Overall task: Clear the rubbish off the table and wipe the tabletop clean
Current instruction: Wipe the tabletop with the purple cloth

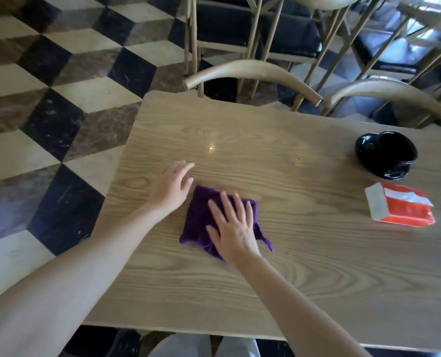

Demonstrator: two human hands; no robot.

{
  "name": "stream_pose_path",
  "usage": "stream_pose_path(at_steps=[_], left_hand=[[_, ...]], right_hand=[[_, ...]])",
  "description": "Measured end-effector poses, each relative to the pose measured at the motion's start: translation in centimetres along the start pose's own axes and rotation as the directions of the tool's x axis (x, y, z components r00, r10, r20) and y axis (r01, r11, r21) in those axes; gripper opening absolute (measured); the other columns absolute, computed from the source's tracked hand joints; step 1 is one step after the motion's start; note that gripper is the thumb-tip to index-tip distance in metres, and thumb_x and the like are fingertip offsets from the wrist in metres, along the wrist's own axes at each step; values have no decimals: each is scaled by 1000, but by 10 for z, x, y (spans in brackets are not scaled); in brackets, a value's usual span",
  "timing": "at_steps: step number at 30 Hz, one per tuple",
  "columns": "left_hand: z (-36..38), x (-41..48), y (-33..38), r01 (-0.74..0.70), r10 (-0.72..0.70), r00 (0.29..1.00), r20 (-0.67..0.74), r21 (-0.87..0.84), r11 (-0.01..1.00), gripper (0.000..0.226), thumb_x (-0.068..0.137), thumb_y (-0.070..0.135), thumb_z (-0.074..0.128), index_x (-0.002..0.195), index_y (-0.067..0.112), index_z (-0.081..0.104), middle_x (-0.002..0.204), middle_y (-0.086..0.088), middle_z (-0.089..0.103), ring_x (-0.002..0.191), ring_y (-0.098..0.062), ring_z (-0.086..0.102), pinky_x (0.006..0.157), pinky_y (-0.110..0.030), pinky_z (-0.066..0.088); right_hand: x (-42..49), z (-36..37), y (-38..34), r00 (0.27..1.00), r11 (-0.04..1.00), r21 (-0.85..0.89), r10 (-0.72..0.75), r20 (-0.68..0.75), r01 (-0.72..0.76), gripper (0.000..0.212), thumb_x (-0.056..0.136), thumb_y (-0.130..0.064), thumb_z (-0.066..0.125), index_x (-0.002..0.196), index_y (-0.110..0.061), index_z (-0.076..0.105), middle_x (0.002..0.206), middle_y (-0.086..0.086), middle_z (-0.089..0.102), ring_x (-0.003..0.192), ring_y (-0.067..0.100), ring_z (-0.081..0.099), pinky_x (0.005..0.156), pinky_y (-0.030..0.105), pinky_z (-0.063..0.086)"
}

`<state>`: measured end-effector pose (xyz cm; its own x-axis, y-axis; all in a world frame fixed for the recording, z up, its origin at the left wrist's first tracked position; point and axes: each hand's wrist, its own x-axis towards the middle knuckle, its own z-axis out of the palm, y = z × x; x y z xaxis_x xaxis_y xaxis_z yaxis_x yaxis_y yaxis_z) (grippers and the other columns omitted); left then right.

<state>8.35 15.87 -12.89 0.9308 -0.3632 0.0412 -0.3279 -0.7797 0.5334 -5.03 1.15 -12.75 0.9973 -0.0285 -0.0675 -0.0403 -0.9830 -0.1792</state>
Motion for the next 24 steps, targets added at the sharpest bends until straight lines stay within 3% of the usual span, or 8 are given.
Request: stream_pose_path(at_steps=[3,7,11,16,19,21,24], left_hand=[[-3,11,-21,-26,7,997,73,258,966,54,95,37,44,146,24,30,157,-8,24,145,-26,20,119,-47,11],[-3,34,-36,-29,-13,995,103,391,920,59,96,48,31,149,28,16,160,-4,8,148,-21,4,118,-49,-5],[-3,60,-50,37,-83,992,94,412,910,60,95,52,19,150,30,9,161,0,1,148,-17,-4,118,-48,-8],[4,63,-56,41,-87,992,86,433,901,72,86,60,-2,150,28,8,160,1,0,148,-15,-5,118,-47,-7],[4,61,-57,32,-64,996,55,453,891,75,84,60,-3,149,27,11,160,0,4,148,-16,-2,117,-47,-5],[3,62,-56,30,-62,997,54,461,887,75,84,60,-3,149,26,13,160,0,6,148,-17,0,117,-48,-4],[4,63,-56,43,-76,996,54,454,890,75,84,62,-6,149,28,10,160,3,3,148,-15,-3,118,-47,-5]], right_hand=[[-10,14,-2,995,997,-35,-72,62,74,67,82,-65,38,140,-31,41,150,11,39,139,40,24,108,63,21],[-7,18,-2,991,993,-52,-101,93,106,82,72,-79,38,142,-37,35,153,11,33,141,43,23,107,66,18],[1,22,-3,998,999,-20,-50,25,50,69,74,-73,43,137,-44,41,150,3,41,138,39,34,106,66,28],[26,26,-3,1000,1000,-10,24,-5,-24,64,78,-68,43,137,-43,41,148,0,44,138,36,32,104,62,18],[67,22,3,988,988,5,153,-23,-153,62,79,-64,39,137,-42,42,147,1,45,137,39,38,106,64,17],[102,15,15,974,975,23,223,-46,-223,61,83,-63,33,141,-42,35,153,1,35,142,39,26,112,65,12],[149,6,44,966,963,79,258,19,-258,62,88,-65,25,146,-45,15,161,-4,6,148,33,-5,114,63,-4]])
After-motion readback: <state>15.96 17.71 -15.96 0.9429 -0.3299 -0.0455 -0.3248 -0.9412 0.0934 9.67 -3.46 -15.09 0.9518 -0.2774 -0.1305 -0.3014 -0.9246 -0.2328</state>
